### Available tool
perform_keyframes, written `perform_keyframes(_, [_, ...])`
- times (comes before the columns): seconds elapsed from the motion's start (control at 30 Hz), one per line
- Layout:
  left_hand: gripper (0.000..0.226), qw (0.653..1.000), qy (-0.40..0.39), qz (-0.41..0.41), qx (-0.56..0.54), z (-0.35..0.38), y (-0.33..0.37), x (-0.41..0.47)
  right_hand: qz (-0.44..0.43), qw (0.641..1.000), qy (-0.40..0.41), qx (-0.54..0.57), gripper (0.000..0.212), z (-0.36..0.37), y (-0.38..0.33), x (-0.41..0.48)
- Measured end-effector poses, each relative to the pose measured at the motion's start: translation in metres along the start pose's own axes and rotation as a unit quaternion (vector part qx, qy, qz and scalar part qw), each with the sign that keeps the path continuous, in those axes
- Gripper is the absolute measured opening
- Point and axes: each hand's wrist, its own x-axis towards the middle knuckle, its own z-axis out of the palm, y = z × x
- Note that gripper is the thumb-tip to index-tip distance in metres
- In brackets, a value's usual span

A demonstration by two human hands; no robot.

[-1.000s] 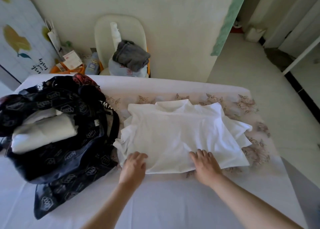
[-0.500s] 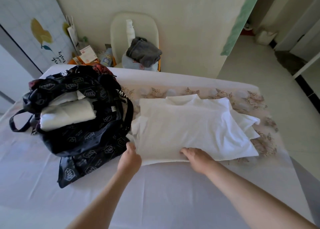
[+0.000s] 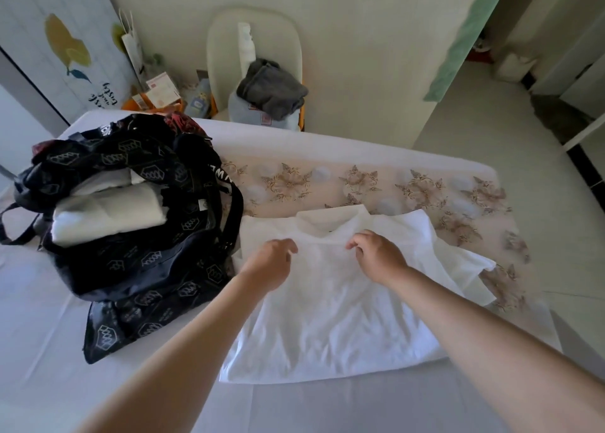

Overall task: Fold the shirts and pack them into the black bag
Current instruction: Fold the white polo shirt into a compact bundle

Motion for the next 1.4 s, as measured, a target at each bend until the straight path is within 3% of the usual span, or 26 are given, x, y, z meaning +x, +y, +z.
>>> perform_keyframes(0.1, [0.051,0.997,0.041,0.036,0.052,0.007,-0.006,0.035,-0.001,0.999,0.043,-0.028,0.027,-0.007,0.017,0.031])
perform_keyframes(0.2, [0.064,0.991,0.048,0.015,0.123,0.006,-0.021,0.067,-0.003,0.996,0.002,-0.086,0.051,-0.008,0.039,0.059])
perform_keyframes(0.27, [0.061,0.984,0.031,0.004,0.175,0.005,-0.033,0.085,0.012,0.993,-0.037,-0.113,0.065,-0.008,0.052,0.073])
perform_keyframes(0.37, [0.040,0.967,0.038,0.011,0.250,0.001,-0.048,0.104,0.024,0.991,-0.055,-0.123,0.064,-0.002,0.068,0.087])
perform_keyframes(0.43, [0.029,0.959,0.089,0.033,0.268,-0.004,-0.055,0.110,0.015,0.996,-0.018,-0.083,0.050,-0.001,0.077,0.091])
perform_keyframes(0.5, [0.021,0.959,0.175,0.042,0.218,-0.006,-0.058,0.108,0.012,0.998,0.041,-0.055,0.039,-0.004,0.084,0.093])
perform_keyframes(0.57, [0.016,0.954,0.237,0.005,0.184,-0.005,-0.056,0.103,0.023,0.993,0.107,-0.042,0.036,-0.009,0.088,0.095])
perform_keyframes(0.63, [0.032,0.950,0.257,-0.035,0.172,0.003,-0.045,0.097,0.042,0.987,0.156,-0.007,0.044,-0.010,0.088,0.094])
perform_keyframes(0.7, [0.048,0.952,0.270,0.031,0.143,0.017,-0.026,0.089,0.028,0.985,0.168,0.004,0.064,-0.004,0.088,0.085])
perform_keyframes(0.73, [0.049,0.952,0.260,0.092,0.136,0.024,-0.016,0.086,0.015,0.985,0.169,-0.014,0.068,0.003,0.090,0.077])
perform_keyframes(0.8, [0.050,0.959,0.150,0.165,0.172,0.042,0.001,0.084,-0.006,0.983,0.166,-0.083,0.065,0.017,0.097,0.057])
perform_keyframes(0.87, [0.056,0.966,0.014,0.110,0.232,0.055,0.006,0.086,-0.035,0.978,0.158,-0.135,0.057,0.024,0.106,0.032])
perform_keyframes(0.9, [0.058,0.966,-0.015,0.060,0.251,0.061,0.006,0.088,-0.044,0.974,0.162,-0.154,0.056,0.024,0.113,0.019])
perform_keyframes(0.97, [0.054,0.969,0.012,0.006,0.247,0.065,0.017,0.089,-0.013,0.965,0.190,-0.181,0.058,0.020,0.128,-0.009])
perform_keyframes(1.03, [0.047,0.970,0.081,0.023,0.226,0.069,0.038,0.091,0.101,0.956,0.217,-0.172,0.060,0.013,0.142,-0.033])
perform_keyframes(1.1, [0.044,0.968,0.125,0.095,0.197,0.080,0.063,0.094,0.238,0.941,0.202,-0.129,0.052,0.007,0.149,-0.052])
perform_keyframes(1.17, [0.045,0.961,0.123,0.187,0.165,0.098,0.096,0.094,0.314,0.929,0.179,-0.075,0.031,0.004,0.155,-0.063])
perform_keyframes(1.27, [0.052,0.945,0.039,0.280,0.164,0.130,0.139,0.087,0.330,0.916,0.223,0.049,0.029,0.001,0.159,-0.073])
perform_keyframes(1.33, [0.060,0.934,-0.057,0.266,0.232,0.152,0.151,0.083,0.352,0.892,0.256,0.120,0.028,-0.004,0.159,-0.077])
perform_keyframes(1.4, [0.065,0.922,-0.102,0.227,0.296,0.166,0.154,0.083,0.355,0.896,0.239,0.121,0.024,-0.007,0.161,-0.082])
